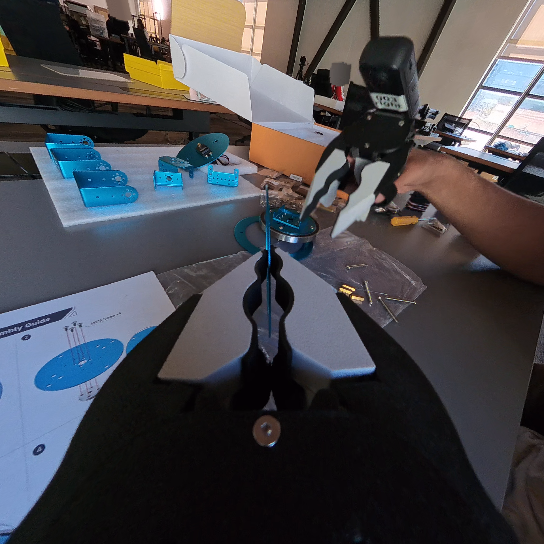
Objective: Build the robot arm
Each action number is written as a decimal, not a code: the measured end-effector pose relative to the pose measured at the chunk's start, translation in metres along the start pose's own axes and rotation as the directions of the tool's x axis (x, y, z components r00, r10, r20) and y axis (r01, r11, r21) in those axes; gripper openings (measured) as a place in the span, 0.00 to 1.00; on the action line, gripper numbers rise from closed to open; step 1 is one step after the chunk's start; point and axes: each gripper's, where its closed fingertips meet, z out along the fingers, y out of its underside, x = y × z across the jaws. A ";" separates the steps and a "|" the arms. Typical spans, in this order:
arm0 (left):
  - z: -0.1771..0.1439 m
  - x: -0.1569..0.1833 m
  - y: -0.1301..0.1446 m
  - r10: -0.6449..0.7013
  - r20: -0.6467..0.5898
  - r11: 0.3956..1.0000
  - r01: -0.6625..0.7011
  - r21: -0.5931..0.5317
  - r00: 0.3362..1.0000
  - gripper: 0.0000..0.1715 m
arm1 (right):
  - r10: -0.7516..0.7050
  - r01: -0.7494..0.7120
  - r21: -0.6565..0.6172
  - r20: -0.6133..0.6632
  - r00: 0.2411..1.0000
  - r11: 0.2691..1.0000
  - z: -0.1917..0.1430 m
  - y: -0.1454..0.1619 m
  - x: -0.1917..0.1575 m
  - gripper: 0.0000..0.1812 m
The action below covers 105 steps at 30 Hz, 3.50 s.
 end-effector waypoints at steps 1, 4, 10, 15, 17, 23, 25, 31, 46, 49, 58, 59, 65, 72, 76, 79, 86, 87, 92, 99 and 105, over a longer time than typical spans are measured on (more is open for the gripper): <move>0.000 0.001 0.000 0.001 -0.005 1.000 -0.001 -0.002 1.000 0.00 | 0.008 -0.007 0.023 -0.046 0.999 1.000 -0.011 -0.002 0.010 0.25; 0.002 0.007 0.000 0.001 -0.037 1.000 -0.001 -0.002 0.999 0.00 | 0.045 -0.033 0.095 -0.123 0.991 0.995 -0.028 -0.005 0.033 0.32; 0.010 0.035 -0.025 -0.248 -0.294 0.963 0.268 0.028 0.923 0.00 | 0.233 -0.280 0.343 0.173 0.957 0.897 -0.047 -0.039 0.023 0.28; 0.042 0.044 -0.052 -0.472 -0.464 0.862 0.504 -0.062 0.750 0.00 | 0.163 -0.332 0.395 0.404 0.900 0.856 -0.067 -0.066 -0.019 0.16; 0.056 0.043 -0.057 -0.542 -0.492 0.821 0.555 -0.135 0.682 0.00 | 0.192 -0.343 0.376 0.385 0.903 0.861 -0.070 -0.059 -0.018 0.06; 0.096 0.039 -0.042 -0.552 -0.463 0.833 0.447 -0.325 0.693 0.00 | 0.325 -0.470 0.397 0.381 0.866 0.788 -0.076 -0.027 0.005 0.01; 0.104 0.037 -0.032 -0.522 -0.474 0.847 0.364 -0.388 0.709 0.00 | 0.350 -0.517 0.404 0.419 0.838 0.754 -0.075 -0.017 0.011 0.00; 0.107 0.028 -0.013 -0.414 -0.513 0.897 0.240 -0.372 0.752 0.00 | 0.369 -0.553 0.413 0.446 0.816 0.723 -0.070 -0.004 0.024 0.00; 0.082 -0.035 -0.042 -0.473 -0.422 0.881 0.401 -0.252 0.774 0.00 | 0.223 -0.167 0.284 -0.180 0.958 0.944 -0.050 0.035 0.069 0.43; 0.081 -0.047 -0.043 -0.516 -0.395 0.857 0.450 -0.253 0.760 0.00 | 0.155 -0.128 0.114 -0.277 0.948 0.985 -0.034 0.055 0.068 0.55; 0.090 -0.039 -0.028 -0.659 -0.412 0.751 0.570 -0.332 0.629 0.00 | 0.143 -0.145 0.009 -0.241 0.960 0.989 0.006 0.053 0.068 0.58; 0.091 -0.035 -0.027 -0.681 -0.421 0.731 0.587 -0.347 0.599 0.00 | 0.128 -0.136 -0.014 -0.247 0.960 0.991 0.008 0.054 0.068 0.59; 0.100 -0.031 -0.011 -0.699 -0.375 0.715 0.588 -0.379 0.609 0.00 | 0.047 -0.064 -0.053 -0.284 0.958 0.997 0.007 0.052 0.065 0.58; 0.083 -0.063 -0.015 -0.713 -0.251 0.695 0.611 -0.379 0.655 0.00 | -0.091 0.073 -0.061 -0.374 0.923 0.995 0.000 0.045 0.064 0.58; 0.049 -0.063 -0.013 -0.777 -0.285 0.623 0.617 -0.481 0.562 0.00 | -0.111 0.085 -0.083 -0.388 0.915 0.993 -0.001 0.044 0.063 0.58; 0.035 -0.048 0.011 -0.805 -0.253 0.568 0.578 -0.586 0.536 0.00 | -0.080 0.056 -0.074 -0.367 0.927 0.996 0.000 0.046 0.063 0.58; 0.019 -0.031 0.055 -0.722 -0.126 0.561 0.470 -0.681 0.680 0.02 | -0.021 0.004 -0.052 -0.337 0.941 0.999 0.001 0.050 0.063 0.57; 0.019 -0.033 0.057 -0.712 -0.114 0.566 0.471 -0.677 0.693 0.02 | -0.014 -0.002 -0.049 -0.333 0.943 0.999 0.001 0.050 0.063 0.57; 0.019 -0.048 0.064 -0.625 -0.037 0.608 0.456 -0.650 0.780 0.04 | 0.008 -0.022 -0.041 -0.320 0.947 0.999 0.002 0.051 0.063 0.57; 0.029 -0.045 0.078 -0.406 0.003 0.678 0.304 -0.669 0.914 0.07 | 0.008 -0.020 -0.035 -0.320 0.947 0.999 0.001 0.052 0.063 0.57; 0.054 -0.063 0.033 -0.031 0.088 0.817 0.076 -0.571 0.996 0.22 | -0.004 -0.008 -0.035 -0.326 0.945 0.999 0.001 0.052 0.063 0.56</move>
